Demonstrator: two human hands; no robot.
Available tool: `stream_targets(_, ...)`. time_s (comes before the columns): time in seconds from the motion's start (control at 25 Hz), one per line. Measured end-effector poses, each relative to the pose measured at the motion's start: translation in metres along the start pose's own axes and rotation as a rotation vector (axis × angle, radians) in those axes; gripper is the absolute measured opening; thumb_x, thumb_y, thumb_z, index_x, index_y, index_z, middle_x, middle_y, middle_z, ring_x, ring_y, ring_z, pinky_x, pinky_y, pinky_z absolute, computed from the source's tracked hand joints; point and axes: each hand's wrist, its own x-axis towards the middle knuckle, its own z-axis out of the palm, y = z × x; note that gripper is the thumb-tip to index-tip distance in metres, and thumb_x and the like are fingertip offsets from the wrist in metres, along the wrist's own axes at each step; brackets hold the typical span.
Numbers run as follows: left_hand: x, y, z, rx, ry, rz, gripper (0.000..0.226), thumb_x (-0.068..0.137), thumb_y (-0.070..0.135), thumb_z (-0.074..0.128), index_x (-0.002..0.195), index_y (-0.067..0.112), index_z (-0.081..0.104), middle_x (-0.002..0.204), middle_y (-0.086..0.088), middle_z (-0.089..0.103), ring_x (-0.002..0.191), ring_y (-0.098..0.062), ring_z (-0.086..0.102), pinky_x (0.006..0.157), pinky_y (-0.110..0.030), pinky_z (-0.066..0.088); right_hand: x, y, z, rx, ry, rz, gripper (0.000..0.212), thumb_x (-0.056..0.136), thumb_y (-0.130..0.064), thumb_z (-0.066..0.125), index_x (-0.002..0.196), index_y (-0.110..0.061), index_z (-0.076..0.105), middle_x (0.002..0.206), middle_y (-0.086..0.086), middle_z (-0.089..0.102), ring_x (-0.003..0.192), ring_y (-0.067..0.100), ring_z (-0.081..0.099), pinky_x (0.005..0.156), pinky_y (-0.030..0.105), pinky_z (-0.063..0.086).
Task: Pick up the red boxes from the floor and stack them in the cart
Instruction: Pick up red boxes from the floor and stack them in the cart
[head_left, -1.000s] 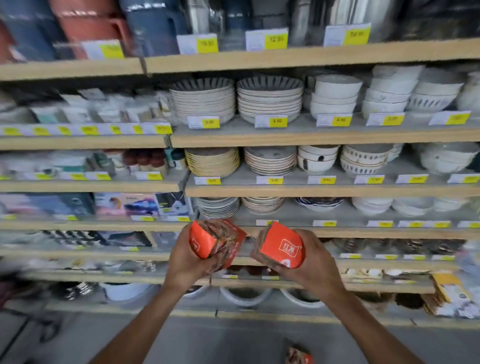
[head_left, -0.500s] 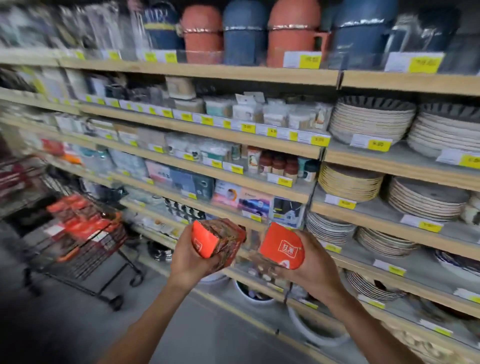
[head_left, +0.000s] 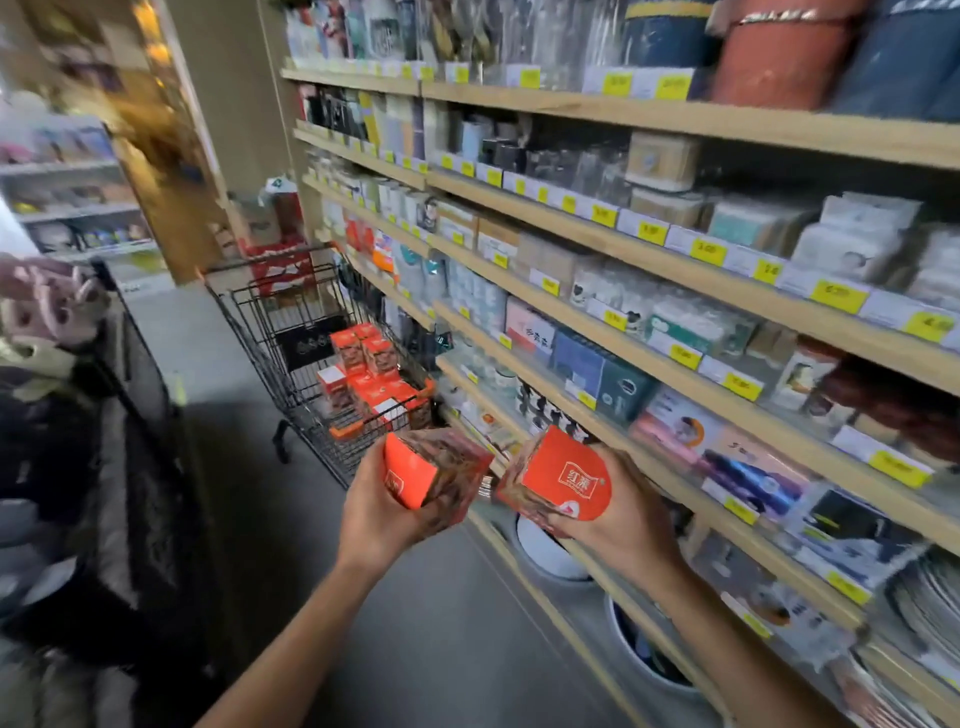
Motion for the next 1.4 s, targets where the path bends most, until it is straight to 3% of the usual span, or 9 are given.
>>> stream_targets(0.16,0.035,-0.026,-0.032,0.056,0.106,-0.051,0.09,0.044,0.039,0.095,0.122,0.041,0.05,0.115,0.018,0.065,0.104,0.0,0.063,0.09,-0.033,0.055,0.065,-0.021,0.051,0.044,-0.062,-0.107,0.097,0.052,-0.056,0.094,0.134,-0.033,0.049,0.118,-0.017,0.057,0.099,0.007,0.058,0.076,0.027,0.048)
stream_targets(0.28,0.081,-0.04,-0.046,0.09,0.197,-0.077,0.089,0.041,0.048,0.091,0.119,0.042,0.049,0.114,0.017,0.065,0.102,0.0,0.063,0.088,-0.028,0.053,0.128,-0.037,0.091,0.1,-0.109,-0.201,0.093,0.053,-0.054,0.094,0.132,-0.031,0.052,0.113,-0.017,0.057,0.093,0.002,0.053,0.071,0.021,0.041)
stream_targets(0.48,0.162,-0.059,-0.058,0.119,0.3,-0.11,0.08,0.041,0.049,0.088,0.11,0.052,0.049,0.11,0.02,0.065,0.099,0.008,0.062,0.08,-0.008,0.048,0.232,-0.062,0.146,0.167,-0.181,-0.292,0.094,0.054,-0.057,0.093,0.134,-0.031,0.05,0.118,-0.016,0.059,0.099,0.008,0.06,0.072,0.026,0.048)
stream_targets(0.6,0.201,-0.077,-0.066,0.119,0.36,-0.14,0.078,0.045,0.049,0.088,0.11,0.057,0.046,0.113,0.02,0.064,0.102,0.007,0.062,0.082,-0.011,0.046,0.292,-0.078,0.175,0.154,-0.227,-0.324,0.098,0.055,-0.057,0.092,0.138,-0.029,0.048,0.126,-0.011,0.06,0.106,0.012,0.061,0.078,0.029,0.051)
stream_targets(0.76,0.245,-0.106,-0.08,0.108,0.412,-0.204,0.081,0.043,0.053,0.086,0.114,0.052,0.047,0.115,0.019,0.063,0.104,0.006,0.061,0.081,-0.006,0.044,0.343,-0.1,0.212,0.171,-0.266,-0.356,0.096,0.057,-0.051,0.094,0.137,-0.027,0.049,0.123,-0.012,0.058,0.103,0.009,0.058,0.072,0.018,0.042)
stream_targets(0.84,0.267,-0.123,-0.087,0.104,0.412,-0.216,0.086,0.044,0.053,0.085,0.12,0.045,0.045,0.116,0.018,0.062,0.106,0.006,0.06,0.081,-0.005,0.044,0.366,-0.107,0.234,0.171,-0.282,-0.358,0.097,0.057,-0.052,0.094,0.139,-0.029,0.047,0.128,-0.011,0.058,0.107,0.01,0.058,0.076,0.021,0.045)
stream_targets(0.96,0.31,-0.156,-0.104,0.091,0.398,-0.216,0.085,0.046,0.05,0.085,0.12,0.045,0.044,0.117,0.02,0.061,0.109,0.004,0.059,0.087,-0.012,0.045,0.401,-0.123,0.275,0.152,-0.3,-0.342,0.098,0.057,-0.053,0.093,0.14,-0.032,0.044,0.129,-0.012,0.058,0.109,0.011,0.06,0.079,0.028,0.051)
stream_targets(1.16,0.391,-0.21,-0.138,0.08,0.383,-0.232,0.088,0.048,0.046,0.086,0.126,0.039,0.046,0.121,0.013,0.062,0.113,-0.007,0.061,0.096,-0.039,0.054,0.459,-0.164,0.333,0.09,-0.281,-0.313,0.098,0.055,-0.055,0.093,0.138,-0.029,0.046,0.124,-0.011,0.059,0.104,0.012,0.06,0.073,0.025,0.046)
stream_targets(1.4,0.481,-0.269,-0.168,0.091,0.337,-0.294,0.095,0.046,0.052,0.085,0.13,0.035,0.043,0.126,0.01,0.059,0.117,-0.011,0.058,0.099,-0.043,0.052,0.517,-0.192,0.386,0.082,-0.227,-0.23,0.102,0.058,-0.054,0.093,0.142,-0.023,0.044,0.13,-0.005,0.055,0.108,0.015,0.059,0.081,0.037,0.056)
